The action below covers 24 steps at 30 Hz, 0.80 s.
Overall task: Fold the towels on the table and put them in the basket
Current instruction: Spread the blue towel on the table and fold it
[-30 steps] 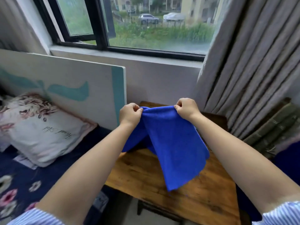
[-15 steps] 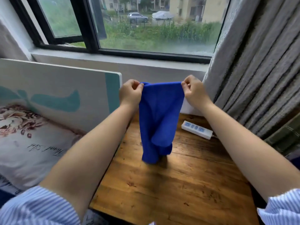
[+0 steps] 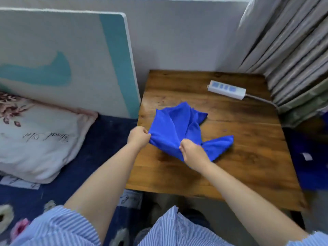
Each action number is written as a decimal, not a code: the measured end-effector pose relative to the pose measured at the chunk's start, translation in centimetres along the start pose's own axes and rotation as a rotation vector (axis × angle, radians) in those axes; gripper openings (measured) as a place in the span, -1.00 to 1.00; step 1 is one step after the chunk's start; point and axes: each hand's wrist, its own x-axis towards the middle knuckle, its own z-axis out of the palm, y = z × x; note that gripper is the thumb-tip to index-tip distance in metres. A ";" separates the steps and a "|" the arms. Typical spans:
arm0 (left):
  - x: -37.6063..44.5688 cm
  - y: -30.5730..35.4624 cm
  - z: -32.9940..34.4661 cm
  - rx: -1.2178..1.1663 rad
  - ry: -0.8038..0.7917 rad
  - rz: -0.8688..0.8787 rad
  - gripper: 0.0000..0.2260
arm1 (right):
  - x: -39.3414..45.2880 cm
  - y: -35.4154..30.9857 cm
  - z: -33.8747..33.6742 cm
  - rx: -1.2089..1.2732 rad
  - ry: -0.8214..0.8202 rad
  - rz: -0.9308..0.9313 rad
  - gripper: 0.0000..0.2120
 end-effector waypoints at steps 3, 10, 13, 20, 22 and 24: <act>-0.7 -4.7 2.1 0.165 -0.144 -0.075 -0.86 | -2.7 -0.3 5.6 -0.070 -0.198 0.047 -0.74; -0.7 -9.7 4.8 0.219 -0.313 -0.210 -0.86 | -3.1 2.1 7.1 0.021 -0.186 0.319 -0.77; 0.2 -9.5 5.5 0.206 -0.285 -0.219 -0.76 | -1.2 4.1 5.4 0.071 -0.027 0.472 -0.82; 2.8 -8.6 7.4 0.189 -0.236 -0.238 -0.72 | 4.4 9.6 3.1 0.079 0.141 0.744 -0.70; 3.3 -8.6 7.8 0.187 -0.196 -0.263 -0.67 | 5.3 10.6 3.2 0.074 0.081 0.845 -0.68; 3.9 -8.8 8.4 0.143 -0.156 -0.291 -0.67 | 5.8 11.2 3.5 0.109 -0.010 0.890 -0.68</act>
